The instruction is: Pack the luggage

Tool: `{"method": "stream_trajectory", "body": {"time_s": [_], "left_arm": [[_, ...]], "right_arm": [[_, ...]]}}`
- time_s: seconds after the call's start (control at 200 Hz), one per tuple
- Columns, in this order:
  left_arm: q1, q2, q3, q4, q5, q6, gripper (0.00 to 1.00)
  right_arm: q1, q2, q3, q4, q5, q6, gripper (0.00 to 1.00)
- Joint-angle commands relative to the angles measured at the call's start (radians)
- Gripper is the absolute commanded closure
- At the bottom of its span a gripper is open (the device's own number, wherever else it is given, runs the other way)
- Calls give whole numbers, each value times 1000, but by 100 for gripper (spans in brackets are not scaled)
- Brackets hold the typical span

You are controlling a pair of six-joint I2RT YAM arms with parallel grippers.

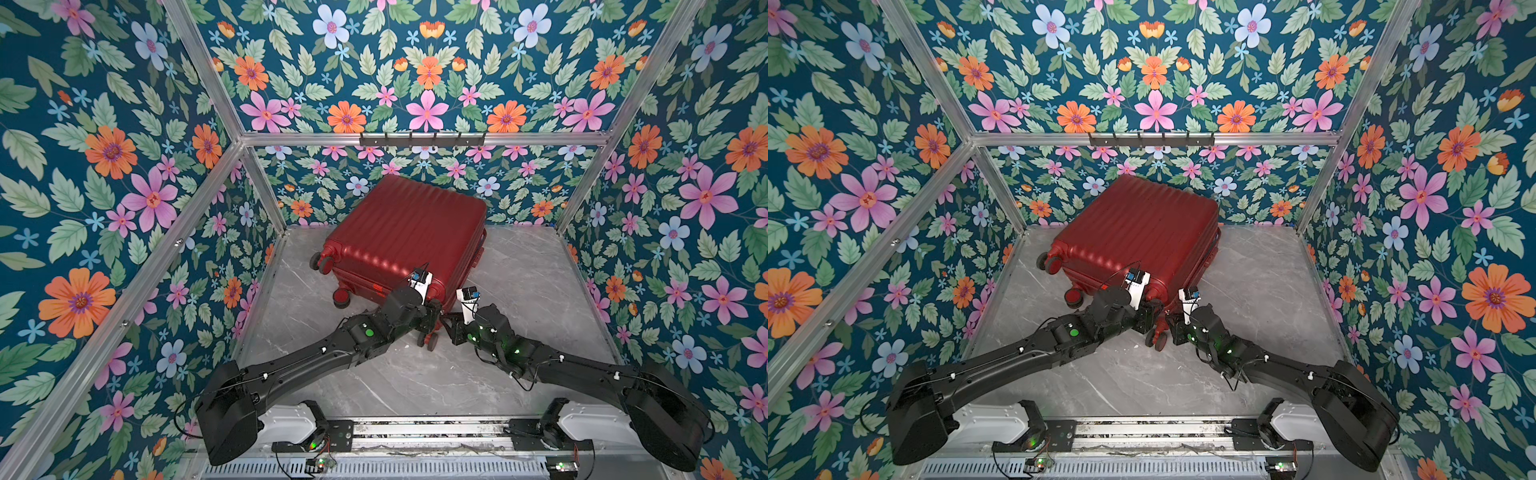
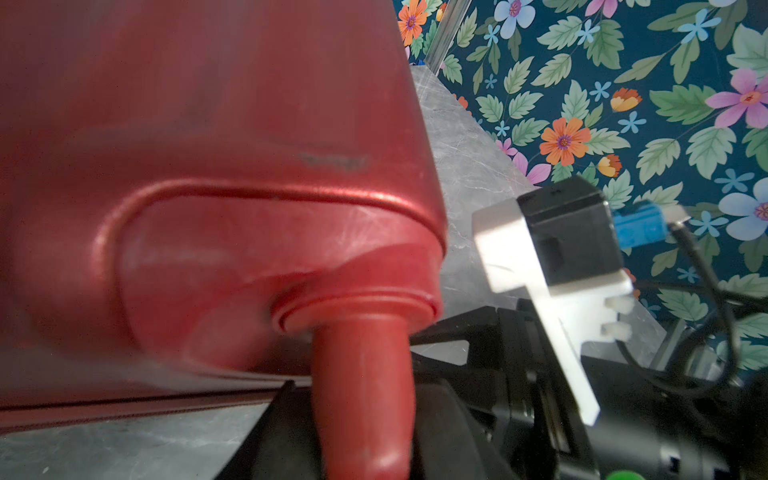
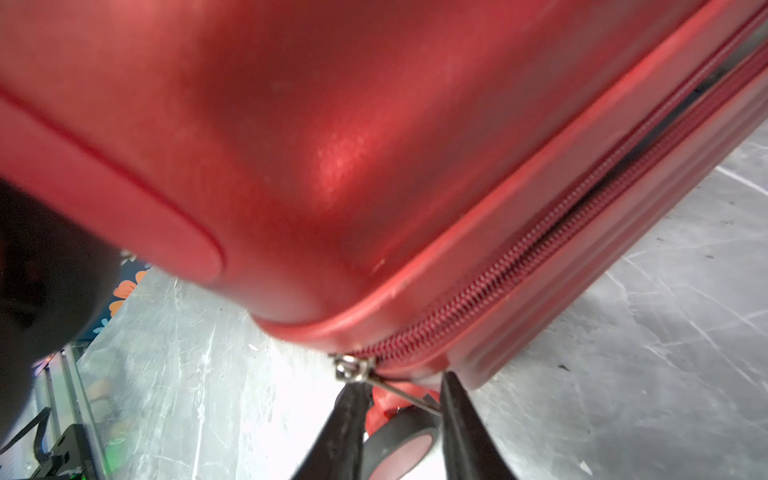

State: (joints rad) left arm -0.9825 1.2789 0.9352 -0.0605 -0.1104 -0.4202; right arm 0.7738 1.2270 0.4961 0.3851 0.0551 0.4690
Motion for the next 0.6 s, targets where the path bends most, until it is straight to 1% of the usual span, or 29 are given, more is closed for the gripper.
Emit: {"method": "stream_trajectory", "body": {"time_s": [0.0,0.105,0.19,0.245,0.425,0.595], "left_arm": [[5,-4,7,151,-49,8,100],[5,-7,7,151,-50,8,100],[5,-7,6,153,-48,6,100],[5,-7,7,153,-50,6,100],[5,-6,6,154,-47,2,100],[5,-4,7,156,-45,0,100]], "right_arm": [[-1,-9,-2,28,39,-11,75],[-2,-6,3,35,19,-19,80],[-1,7,10,33,4,-22,81],[-1,15,16,36,-1,-22,78],[-1,42,15,56,-4,-9,64],[-1,85,26,74,-5,4,63]]}}
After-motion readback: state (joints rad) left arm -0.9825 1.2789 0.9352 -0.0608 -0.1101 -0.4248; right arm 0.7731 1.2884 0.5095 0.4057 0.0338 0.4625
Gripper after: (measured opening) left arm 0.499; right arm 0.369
